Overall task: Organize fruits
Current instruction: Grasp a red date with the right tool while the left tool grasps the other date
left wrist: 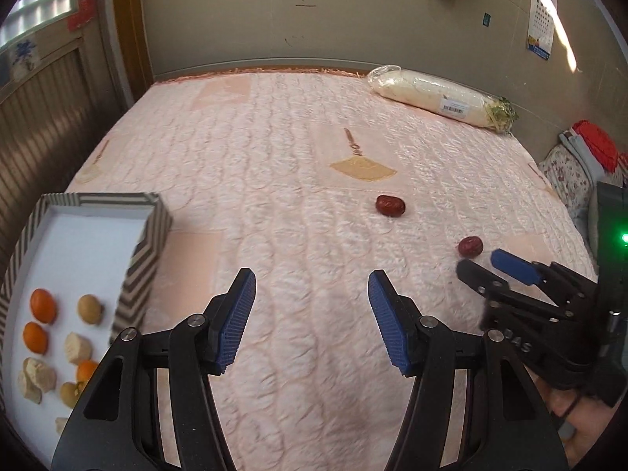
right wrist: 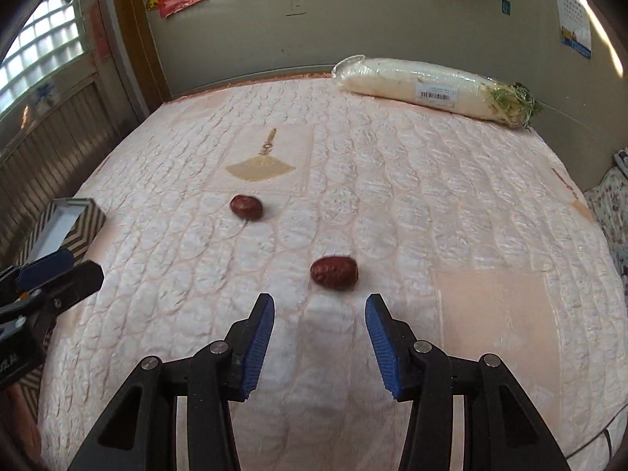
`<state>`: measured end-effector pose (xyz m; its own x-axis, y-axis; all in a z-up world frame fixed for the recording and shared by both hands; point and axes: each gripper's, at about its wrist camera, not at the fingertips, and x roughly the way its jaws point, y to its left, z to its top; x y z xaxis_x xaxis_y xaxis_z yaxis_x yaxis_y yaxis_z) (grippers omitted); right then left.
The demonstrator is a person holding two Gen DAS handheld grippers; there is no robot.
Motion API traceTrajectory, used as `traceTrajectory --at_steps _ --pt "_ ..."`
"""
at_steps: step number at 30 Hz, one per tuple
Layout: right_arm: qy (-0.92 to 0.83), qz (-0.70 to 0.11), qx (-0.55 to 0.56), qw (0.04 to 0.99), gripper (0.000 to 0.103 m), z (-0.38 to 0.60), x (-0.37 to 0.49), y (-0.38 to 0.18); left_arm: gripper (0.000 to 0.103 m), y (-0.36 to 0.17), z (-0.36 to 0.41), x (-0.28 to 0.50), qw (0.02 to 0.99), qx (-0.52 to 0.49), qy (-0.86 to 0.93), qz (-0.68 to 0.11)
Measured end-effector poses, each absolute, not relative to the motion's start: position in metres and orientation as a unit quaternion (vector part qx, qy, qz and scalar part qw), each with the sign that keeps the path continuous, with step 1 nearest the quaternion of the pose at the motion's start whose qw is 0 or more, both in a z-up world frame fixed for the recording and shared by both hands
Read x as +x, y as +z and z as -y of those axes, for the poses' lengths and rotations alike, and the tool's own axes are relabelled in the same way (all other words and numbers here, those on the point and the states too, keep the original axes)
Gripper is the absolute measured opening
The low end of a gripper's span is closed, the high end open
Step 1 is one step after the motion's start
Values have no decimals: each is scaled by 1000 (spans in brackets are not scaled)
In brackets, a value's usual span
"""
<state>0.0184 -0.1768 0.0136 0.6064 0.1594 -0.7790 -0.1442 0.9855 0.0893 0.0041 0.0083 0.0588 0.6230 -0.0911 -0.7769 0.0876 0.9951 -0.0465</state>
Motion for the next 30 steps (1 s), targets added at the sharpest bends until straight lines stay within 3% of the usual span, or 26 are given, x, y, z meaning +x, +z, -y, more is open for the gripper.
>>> traceTrajectory --at_steps 7,8,9,30 --pt "85 -434 6 897 44 184 40 5 60 53 2 28 896 -11 -51 -441" --pt "89 -434 14 897 29 186 40 4 60 51 4 32 895 -11 -51 -443" --pt "90 -433 17 897 27 188 41 3 60 49 5 37 894 -15 -51 -445" --pt "117 -425 37 897 27 211 28 3 60 21 58 111 871 -3 -103 -480"
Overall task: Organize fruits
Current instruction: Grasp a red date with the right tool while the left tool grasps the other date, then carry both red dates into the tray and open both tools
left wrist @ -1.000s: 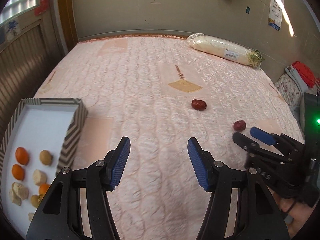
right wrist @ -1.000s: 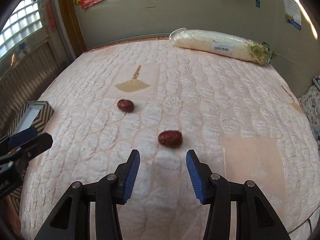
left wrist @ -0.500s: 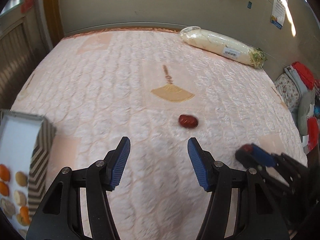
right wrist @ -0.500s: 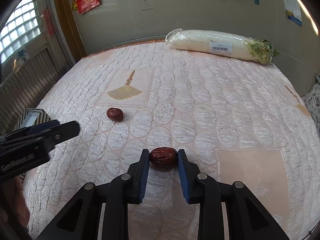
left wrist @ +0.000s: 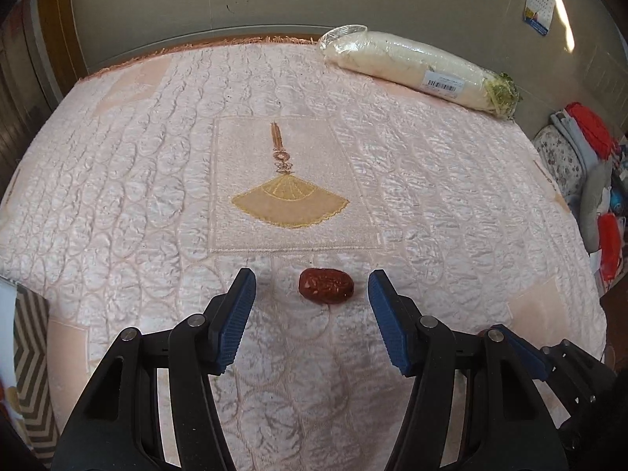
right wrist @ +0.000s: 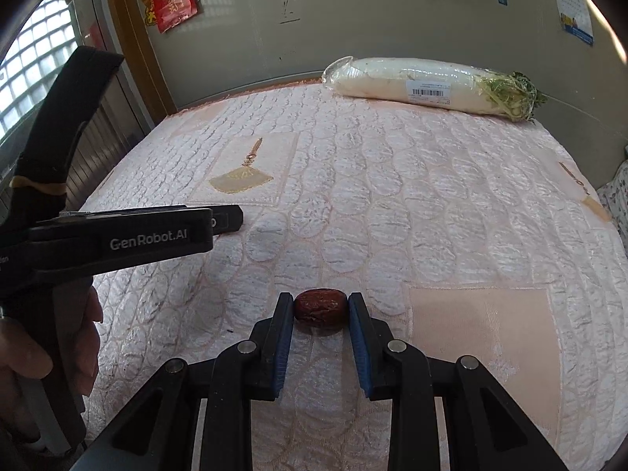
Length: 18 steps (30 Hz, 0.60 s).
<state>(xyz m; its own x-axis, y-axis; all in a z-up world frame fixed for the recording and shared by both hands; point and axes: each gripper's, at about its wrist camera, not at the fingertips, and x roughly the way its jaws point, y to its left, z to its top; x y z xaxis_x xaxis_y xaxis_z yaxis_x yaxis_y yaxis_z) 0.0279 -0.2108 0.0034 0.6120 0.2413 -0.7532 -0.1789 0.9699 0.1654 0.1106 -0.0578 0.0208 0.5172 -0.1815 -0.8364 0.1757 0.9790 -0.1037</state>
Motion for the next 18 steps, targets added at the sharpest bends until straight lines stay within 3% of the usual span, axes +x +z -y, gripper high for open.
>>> traceTrajectory --at_steps 2,5,18 --pt "118 -425 36 897 27 210 28 4 54 19 55 116 870 -11 -103 -482" --pt "118 -425 36 897 27 210 29 3 28 18 53 120 871 -11 -95 -482" --pt "130 -422 34 896 27 192 17 11 28 28 27 77 873 -29 -88 -478"
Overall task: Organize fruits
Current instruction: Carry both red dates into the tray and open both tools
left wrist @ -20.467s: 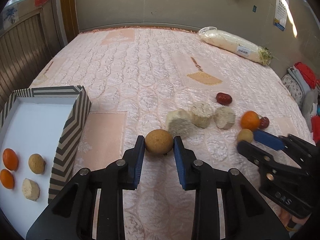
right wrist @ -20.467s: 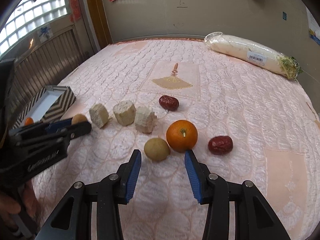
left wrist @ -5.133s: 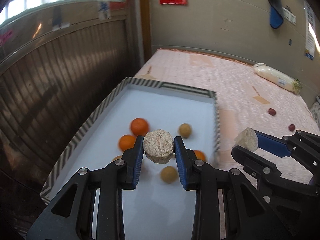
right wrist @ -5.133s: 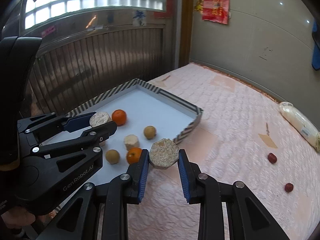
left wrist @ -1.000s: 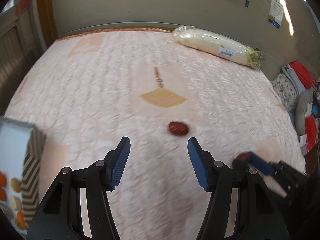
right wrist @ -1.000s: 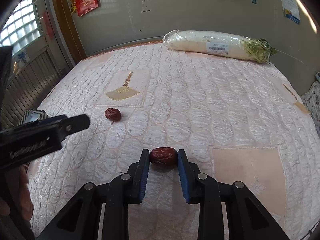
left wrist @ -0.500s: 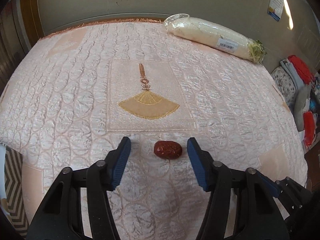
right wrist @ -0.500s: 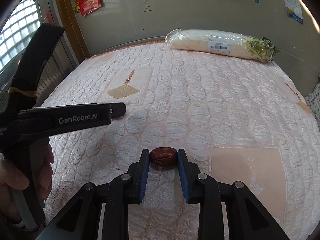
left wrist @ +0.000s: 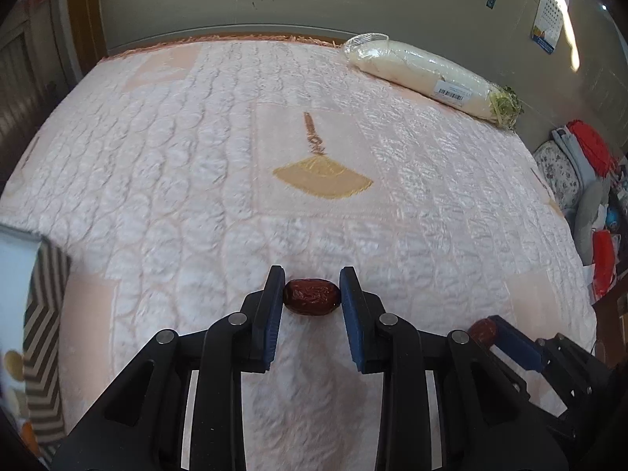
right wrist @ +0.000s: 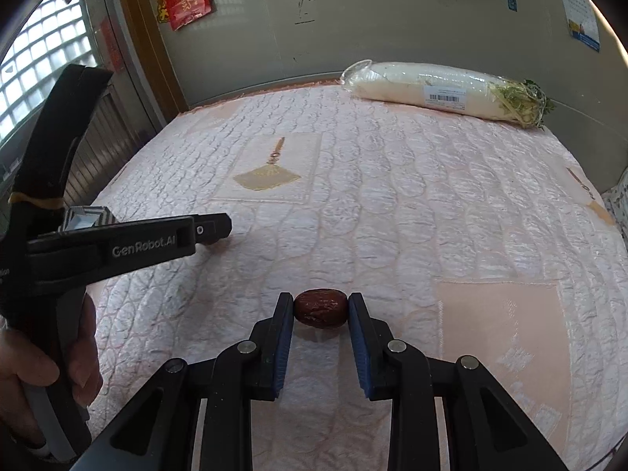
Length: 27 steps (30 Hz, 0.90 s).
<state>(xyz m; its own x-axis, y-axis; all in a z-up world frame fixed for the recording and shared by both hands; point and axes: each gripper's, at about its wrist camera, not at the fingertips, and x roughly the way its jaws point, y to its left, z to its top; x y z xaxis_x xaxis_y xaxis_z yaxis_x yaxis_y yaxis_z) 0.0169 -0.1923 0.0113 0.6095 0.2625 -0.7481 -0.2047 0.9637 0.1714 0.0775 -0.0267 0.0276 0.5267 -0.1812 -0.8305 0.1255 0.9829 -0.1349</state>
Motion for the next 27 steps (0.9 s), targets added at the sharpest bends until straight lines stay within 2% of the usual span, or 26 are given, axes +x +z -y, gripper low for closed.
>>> traceTrajectory --at_steps 12,27 --pt "141 -415 19 899 27 149 -19 19 28 42 -9 -5 897 6 -52 -438" --pt "178 -407 -16 896 27 85 -49 28 28 52 -69 -56 915 1 -9 -403"
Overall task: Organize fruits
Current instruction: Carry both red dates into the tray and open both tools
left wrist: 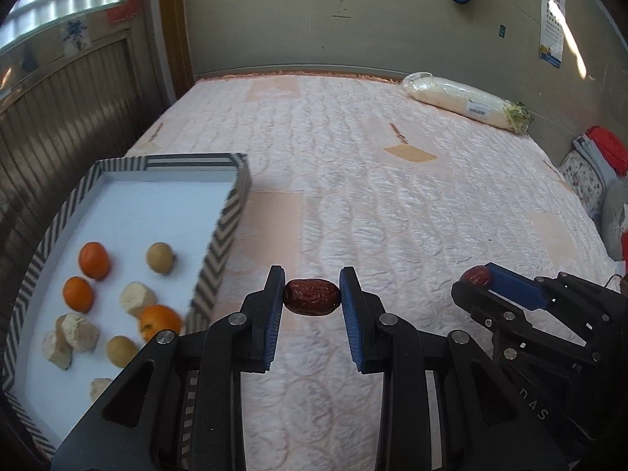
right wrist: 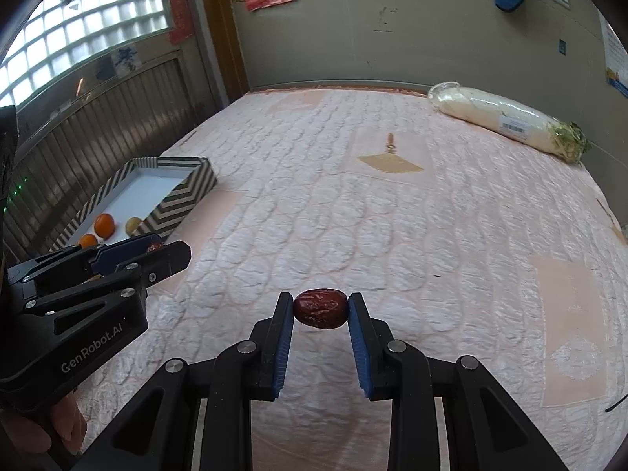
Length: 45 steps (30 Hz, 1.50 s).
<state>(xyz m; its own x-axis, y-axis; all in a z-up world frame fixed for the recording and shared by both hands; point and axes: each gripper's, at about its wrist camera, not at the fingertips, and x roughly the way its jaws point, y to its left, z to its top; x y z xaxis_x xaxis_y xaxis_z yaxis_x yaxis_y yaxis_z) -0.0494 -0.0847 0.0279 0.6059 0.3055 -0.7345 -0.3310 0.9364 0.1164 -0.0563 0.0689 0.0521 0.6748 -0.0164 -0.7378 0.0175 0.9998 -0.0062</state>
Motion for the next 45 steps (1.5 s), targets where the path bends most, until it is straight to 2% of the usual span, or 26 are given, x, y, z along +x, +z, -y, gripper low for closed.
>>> traceTrajectory --at_steps 21,45 --pt "254 -388 -75 883 27 -13 -62 46 28 74 -152 -88 927 -20 62 -370" --pt "344 -381 -141 847 27 -122 -57 42 28 51 -240 -119 908 -61 119 -397"
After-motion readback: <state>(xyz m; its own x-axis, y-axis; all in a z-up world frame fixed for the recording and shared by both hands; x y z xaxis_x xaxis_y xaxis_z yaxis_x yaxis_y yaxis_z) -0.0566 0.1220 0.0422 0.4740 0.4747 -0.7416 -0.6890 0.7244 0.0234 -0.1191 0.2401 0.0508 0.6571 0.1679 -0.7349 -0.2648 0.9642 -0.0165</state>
